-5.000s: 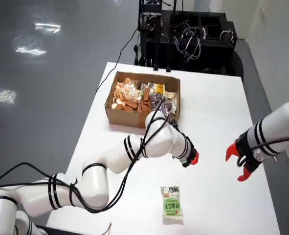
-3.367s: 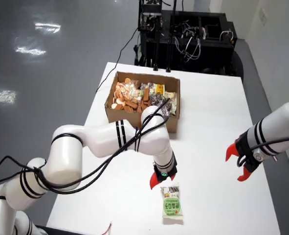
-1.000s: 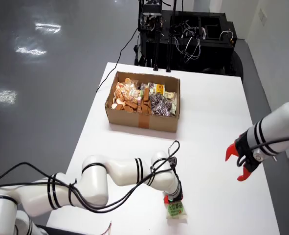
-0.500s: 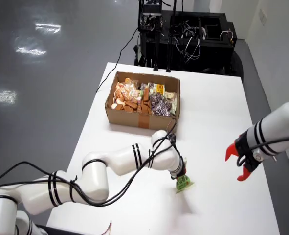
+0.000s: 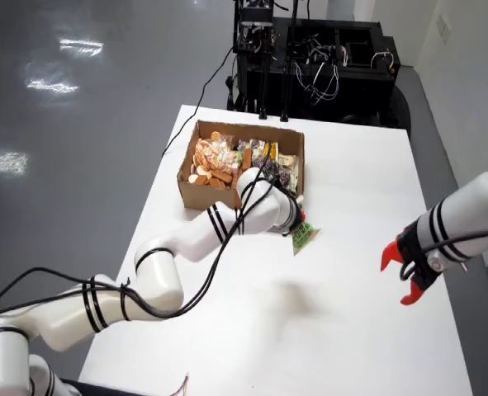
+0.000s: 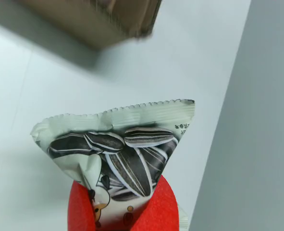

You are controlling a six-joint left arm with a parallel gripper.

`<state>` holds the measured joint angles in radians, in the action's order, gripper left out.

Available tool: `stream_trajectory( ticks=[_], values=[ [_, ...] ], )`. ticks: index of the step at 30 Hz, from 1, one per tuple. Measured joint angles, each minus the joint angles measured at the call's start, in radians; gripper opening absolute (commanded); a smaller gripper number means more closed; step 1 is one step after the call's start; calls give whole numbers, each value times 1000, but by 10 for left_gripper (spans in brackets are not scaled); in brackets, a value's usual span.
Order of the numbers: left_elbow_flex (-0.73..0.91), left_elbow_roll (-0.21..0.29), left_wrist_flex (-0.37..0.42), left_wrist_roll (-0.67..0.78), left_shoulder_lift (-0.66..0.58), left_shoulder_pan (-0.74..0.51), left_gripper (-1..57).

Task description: Grasp a snack and put it in the bin.

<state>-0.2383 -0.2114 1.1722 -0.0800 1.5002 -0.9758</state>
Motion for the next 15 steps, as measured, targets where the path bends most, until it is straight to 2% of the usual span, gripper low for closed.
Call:
stream_trajectory(
  ticks=[8, 15],
  values=[
    [-62, -43, -51, 11, 11, 87, -4],
    [-83, -68, -141, 42, 13, 159, -3]
  ],
)
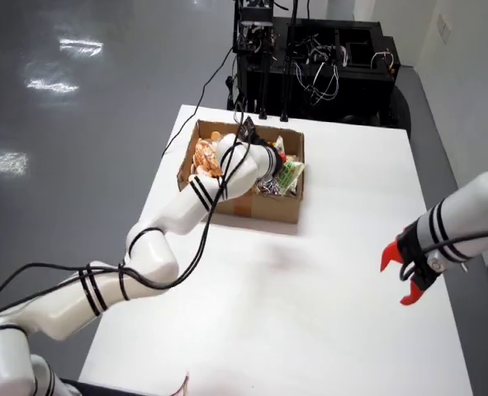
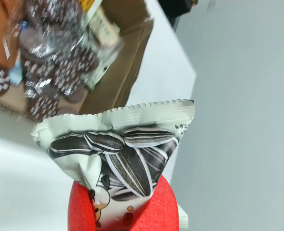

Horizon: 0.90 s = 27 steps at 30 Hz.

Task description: Grasp a snack and put it in the bin.

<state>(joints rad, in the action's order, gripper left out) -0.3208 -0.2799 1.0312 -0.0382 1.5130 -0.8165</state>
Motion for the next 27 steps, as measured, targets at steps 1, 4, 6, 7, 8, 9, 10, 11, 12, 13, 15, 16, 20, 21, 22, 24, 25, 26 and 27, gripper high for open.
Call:
stream_trajectory(
  ticks=[1, 4, 6, 7, 8, 9, 10, 11, 12, 13, 15, 16, 20, 21, 22, 24, 25, 26, 27],
  values=[
    [-3, -5, -18, 7, 0, 13, -1],
    [-8, -12, -72, 24, 0, 42, 14],
    [-9, -15, -116, 34, -1, 61, 28],
    [-8, -16, -132, 38, -2, 69, 35],
    [-4, -16, -151, 43, -5, 77, 43],
    [1, -17, -170, 47, -8, 85, 51],
    [7, -18, -187, 52, -12, 93, 65],
    [15, -18, -205, 57, -16, 102, 92],
    [21, -18, -218, 61, -20, 109, 140],
    [27, -17, -229, 65, -23, 116, 192],
    [43, -14, -257, 70, -31, 130, 286],
    [53, -12, -267, 72, -36, 137, 325],
    [96, 12, -313, 80, -62, 161, 422],
    [102, 17, -323, 80, -66, 166, 435],
    [107, 22, -330, 80, -70, 168, 445],
    [115, 28, -337, 77, -74, 171, 452],
    [116, 30, -337, 76, -76, 172, 452],
    [116, 31, -331, 76, -76, 172, 448],
    [113, 32, -321, 75, -75, 171, 442]
  ],
)
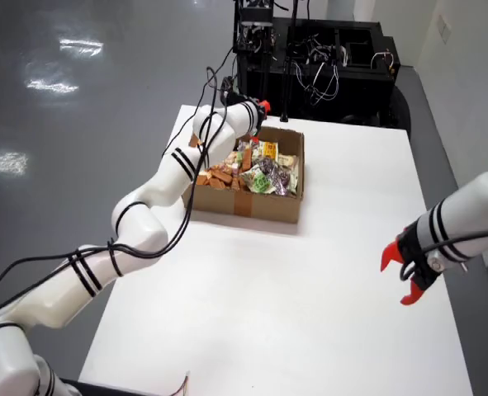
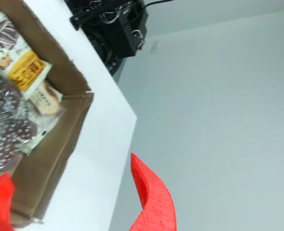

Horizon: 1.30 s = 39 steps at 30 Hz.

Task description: Grasp a snack and put it in the bin.

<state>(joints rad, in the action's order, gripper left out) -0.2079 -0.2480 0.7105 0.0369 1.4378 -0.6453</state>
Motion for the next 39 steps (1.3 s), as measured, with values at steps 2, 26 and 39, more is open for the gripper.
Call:
stream_trajectory(
  ticks=[2, 26, 39],
  values=[
    [-18, 0, 28, -3, 9, -4, 426],
    [-292, -46, 559, -167, 53, -194, 14],
    [-275, -86, 673, -176, -23, -336, -6]
  ],
)
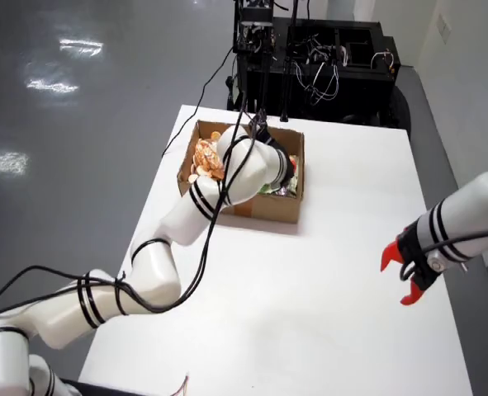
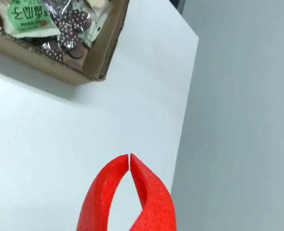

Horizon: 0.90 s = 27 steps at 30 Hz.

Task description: Grasp a snack and put it in the bin.

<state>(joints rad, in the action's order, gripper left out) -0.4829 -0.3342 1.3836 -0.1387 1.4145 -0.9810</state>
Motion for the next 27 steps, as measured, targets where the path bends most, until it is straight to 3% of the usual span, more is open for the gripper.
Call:
stream_trajectory(
  ticks=[8, 15, 19, 27],
  values=[
    [256, -2, 21, 44, -165, -73, -6],
    [501, 26, 20, 116, -300, -143, -6],
    [636, 74, 14, 160, -373, -176, -5],
    [793, 222, 6, 174, -458, -223, -5]
  ],
)
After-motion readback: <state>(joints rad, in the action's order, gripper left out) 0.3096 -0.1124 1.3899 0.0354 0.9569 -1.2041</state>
